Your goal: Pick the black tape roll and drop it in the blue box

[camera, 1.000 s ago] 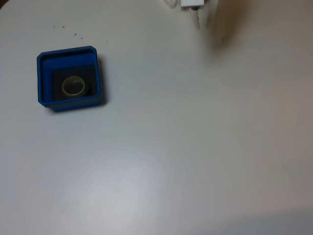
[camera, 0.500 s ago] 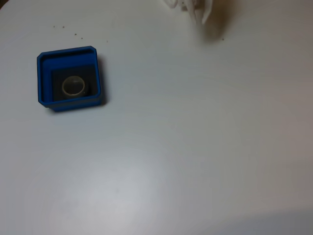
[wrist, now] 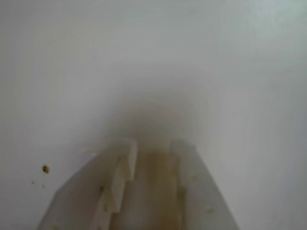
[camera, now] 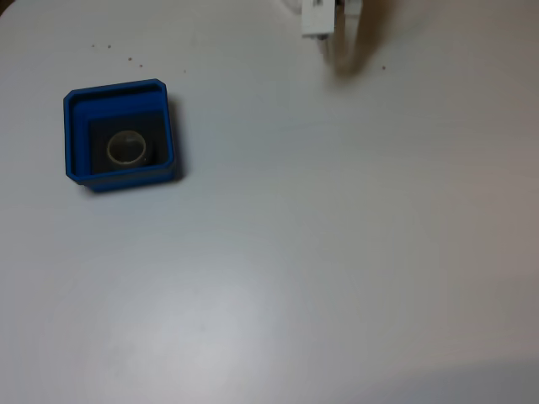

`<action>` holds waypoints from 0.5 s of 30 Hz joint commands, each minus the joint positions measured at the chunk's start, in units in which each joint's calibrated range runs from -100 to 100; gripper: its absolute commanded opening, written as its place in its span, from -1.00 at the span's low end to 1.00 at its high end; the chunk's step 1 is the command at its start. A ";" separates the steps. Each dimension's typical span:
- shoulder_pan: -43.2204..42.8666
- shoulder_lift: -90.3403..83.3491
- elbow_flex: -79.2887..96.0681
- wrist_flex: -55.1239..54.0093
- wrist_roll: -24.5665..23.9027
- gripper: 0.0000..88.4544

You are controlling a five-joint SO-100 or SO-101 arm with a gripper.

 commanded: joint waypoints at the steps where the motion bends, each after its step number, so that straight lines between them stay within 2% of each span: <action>1: -0.20 -1.49 7.44 -0.98 0.18 -0.98; 15: -0.49 -5.26 8.79 -1.06 0.18 -0.98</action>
